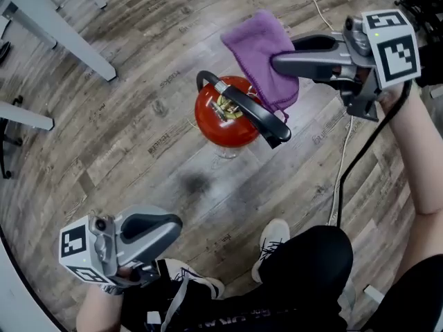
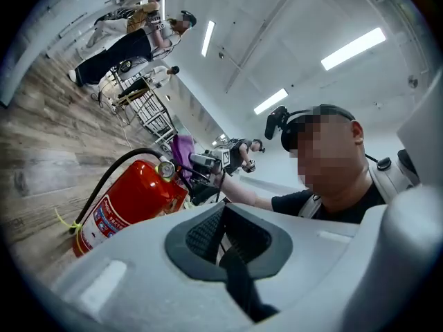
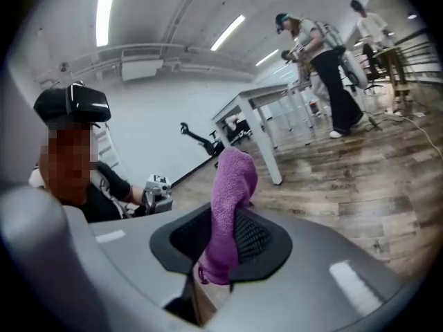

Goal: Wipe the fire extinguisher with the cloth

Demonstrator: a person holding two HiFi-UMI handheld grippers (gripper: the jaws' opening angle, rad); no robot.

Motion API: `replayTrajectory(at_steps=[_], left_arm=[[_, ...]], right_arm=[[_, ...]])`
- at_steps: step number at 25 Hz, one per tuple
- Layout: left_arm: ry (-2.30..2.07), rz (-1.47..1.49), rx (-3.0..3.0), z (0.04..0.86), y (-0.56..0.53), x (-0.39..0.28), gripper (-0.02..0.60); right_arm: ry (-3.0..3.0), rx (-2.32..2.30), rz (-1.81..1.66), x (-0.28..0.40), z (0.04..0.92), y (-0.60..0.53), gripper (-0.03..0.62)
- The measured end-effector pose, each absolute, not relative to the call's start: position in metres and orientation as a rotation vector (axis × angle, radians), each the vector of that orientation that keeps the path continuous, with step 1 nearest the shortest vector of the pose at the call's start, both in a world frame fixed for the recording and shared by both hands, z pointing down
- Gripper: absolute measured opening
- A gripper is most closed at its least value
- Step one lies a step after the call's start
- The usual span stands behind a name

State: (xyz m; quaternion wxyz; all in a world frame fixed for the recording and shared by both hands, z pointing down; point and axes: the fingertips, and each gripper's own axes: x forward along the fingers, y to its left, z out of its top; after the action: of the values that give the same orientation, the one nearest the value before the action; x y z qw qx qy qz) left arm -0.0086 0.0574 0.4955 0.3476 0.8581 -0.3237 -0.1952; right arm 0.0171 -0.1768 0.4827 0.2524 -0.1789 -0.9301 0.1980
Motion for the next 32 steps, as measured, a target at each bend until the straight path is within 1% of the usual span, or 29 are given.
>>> replayTrajectory(at_steps=[3, 6, 10, 13, 15, 21, 28, 30, 32], left_arm=[[-0.851, -0.491, 2.216, 0.507, 0.057, -0.006, -0.003], [-0.855, -0.483, 2.220, 0.512, 0.055, -0.005, -0.003], [-0.889, -0.479, 2.199, 0.521, 0.054, -0.012, -0.003], [-0.908, -0.442, 2.185, 0.530, 0.054, -0.018, -0.003], [-0.913, -0.420, 2.165, 0.537, 0.056, -0.022, -0.003], [-0.969, -0.402, 2.034, 0.563, 0.071, -0.042, -0.003], [-1.022, -0.377, 1.970, 0.577, 0.080, -0.051, -0.003], [-1.000, -0.364, 1.964, 0.579, 0.078, -0.049, -0.003], [-0.978, -0.356, 1.954, 0.582, 0.071, -0.047, -0.003]], right_arm=[[-2.362, -0.715, 0.414, -0.005, 0.501, -0.171, 0.077], [-2.169, -0.863, 0.380, -0.017, 0.529, -0.169, 0.075], [-2.015, -0.982, 0.435, -0.033, 0.559, -0.174, 0.072], [-1.990, -0.969, 0.487, -0.049, 0.581, -0.194, 0.072], [-1.939, -0.978, 0.503, -0.054, 0.613, -0.198, 0.072], [-1.745, -1.045, 0.671, -0.048, 0.748, -0.173, 0.071], [-1.667, -0.839, 0.890, -0.031, 0.882, -0.176, 0.071], [-1.675, -0.776, 0.939, -0.026, 0.904, -0.178, 0.071], [-1.711, -0.749, 0.969, -0.025, 0.907, -0.180, 0.072]])
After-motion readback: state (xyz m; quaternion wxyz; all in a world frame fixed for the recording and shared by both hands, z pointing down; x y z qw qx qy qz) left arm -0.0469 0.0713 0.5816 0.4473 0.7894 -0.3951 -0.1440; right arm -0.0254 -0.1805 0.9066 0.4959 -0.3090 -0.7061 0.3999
